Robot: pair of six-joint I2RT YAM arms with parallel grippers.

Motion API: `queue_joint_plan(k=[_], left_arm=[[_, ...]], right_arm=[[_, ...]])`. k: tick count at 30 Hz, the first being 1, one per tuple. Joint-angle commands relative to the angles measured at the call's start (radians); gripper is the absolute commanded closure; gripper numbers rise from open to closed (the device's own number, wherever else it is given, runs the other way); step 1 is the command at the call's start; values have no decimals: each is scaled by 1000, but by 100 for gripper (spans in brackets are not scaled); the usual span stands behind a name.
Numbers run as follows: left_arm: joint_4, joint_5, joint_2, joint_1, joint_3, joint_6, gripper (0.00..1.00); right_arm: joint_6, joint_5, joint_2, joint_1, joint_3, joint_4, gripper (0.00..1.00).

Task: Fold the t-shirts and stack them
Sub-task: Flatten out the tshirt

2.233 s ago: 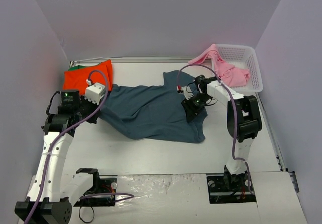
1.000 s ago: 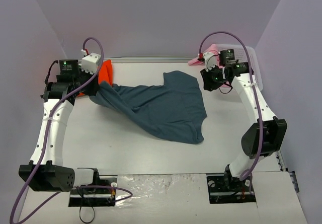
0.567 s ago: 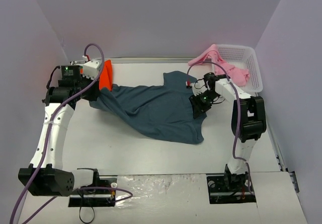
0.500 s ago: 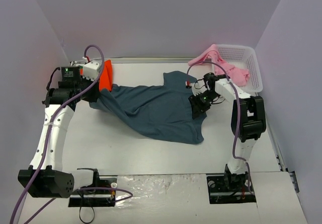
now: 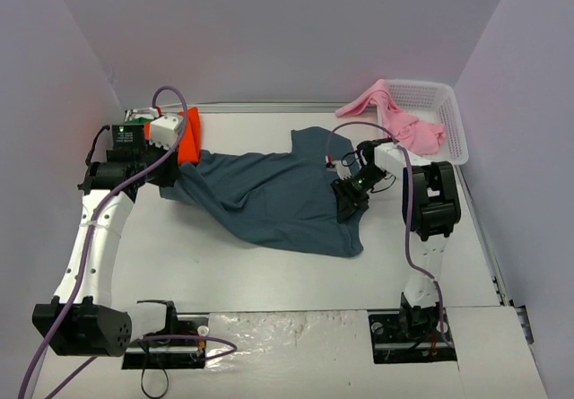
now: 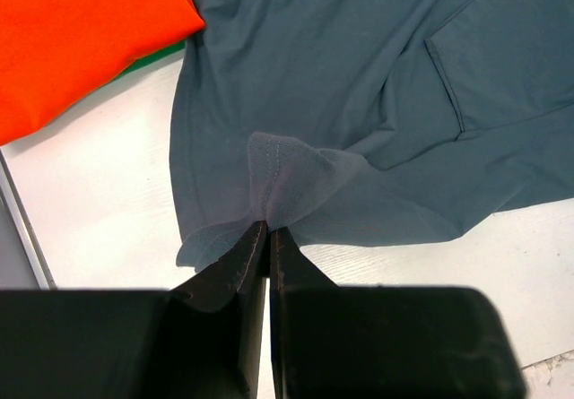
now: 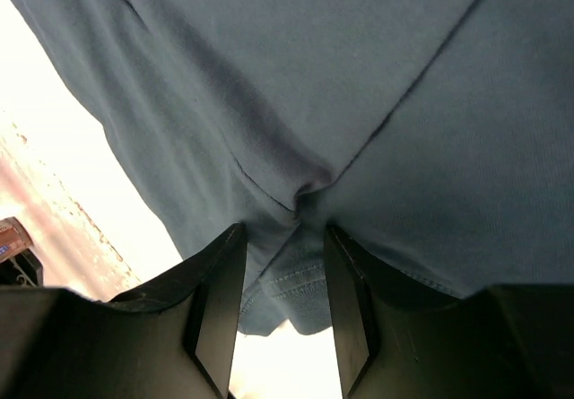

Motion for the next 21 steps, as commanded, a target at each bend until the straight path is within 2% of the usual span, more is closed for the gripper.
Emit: queue_joint_plan(k=[1,12,16,18,19,20,21], left_arm=[[22,6,-38,0,1,4,98],[26,10,-39,0,-13,4,98],[26,9,-41,0,-19,7,98],[28,7,-44,0,-22,7,97],[29,7,-44,0,-22,7,98],[28,7,-44,0,-22,7,98],[28,7,-44,0,-22,7,98]], right_arm=[[-27,-34,9,19,43,-66,63],[-56,-56,58,39,91,-105,63],[-64,-60,71,47,91,-112,67],[-64,-54,69,50,93,-111,82],[-64,-47,66,50,96,-111,95],[-64,-42,62,50,97,-111,100],[-62,-37,54,50,99,-111,100]])
